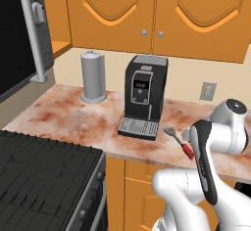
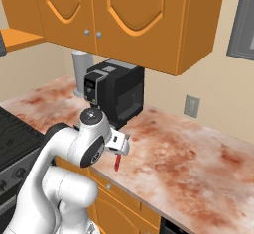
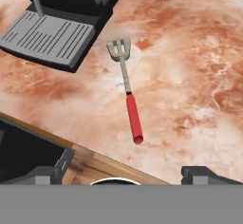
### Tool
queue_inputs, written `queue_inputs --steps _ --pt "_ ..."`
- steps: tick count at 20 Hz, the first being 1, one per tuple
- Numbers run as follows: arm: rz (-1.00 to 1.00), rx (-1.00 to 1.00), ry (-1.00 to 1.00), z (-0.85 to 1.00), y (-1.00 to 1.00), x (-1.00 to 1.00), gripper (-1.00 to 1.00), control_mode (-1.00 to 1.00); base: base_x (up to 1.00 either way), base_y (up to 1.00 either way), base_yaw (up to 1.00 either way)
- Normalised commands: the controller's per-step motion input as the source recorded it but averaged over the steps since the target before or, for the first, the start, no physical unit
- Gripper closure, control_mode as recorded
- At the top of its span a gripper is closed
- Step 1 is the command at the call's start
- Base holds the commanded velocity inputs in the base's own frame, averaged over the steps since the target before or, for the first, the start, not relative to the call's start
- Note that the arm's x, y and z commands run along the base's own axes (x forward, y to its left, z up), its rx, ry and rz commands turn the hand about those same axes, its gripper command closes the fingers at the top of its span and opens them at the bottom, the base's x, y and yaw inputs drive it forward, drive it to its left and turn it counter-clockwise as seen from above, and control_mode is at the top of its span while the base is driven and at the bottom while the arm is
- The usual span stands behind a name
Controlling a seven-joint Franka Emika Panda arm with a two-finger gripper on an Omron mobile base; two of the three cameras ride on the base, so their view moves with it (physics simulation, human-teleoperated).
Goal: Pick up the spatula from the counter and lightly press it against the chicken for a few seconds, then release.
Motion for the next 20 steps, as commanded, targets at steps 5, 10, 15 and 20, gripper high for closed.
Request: queue_inputs --steps 5,10,15,20 --pt "0.0 0.0 0.0 -0.26 0.0 0.15 -1.0 -1.0 0.0 0.0 0.0" --pt "0.0 0.0 0.0 -0.24 0.0 0.13 -1.0 -1.0 0.0 0.0 0.0" --pt "0.0 0.0 0.0 -0.22 0.0 0.12 -1.0 -1.0 0.0 0.0 0.0" --pt "0.0 0.0 0.02 -0.15 0.0 0.16 -1.0 -1.0 0.0 0.0 0.0"
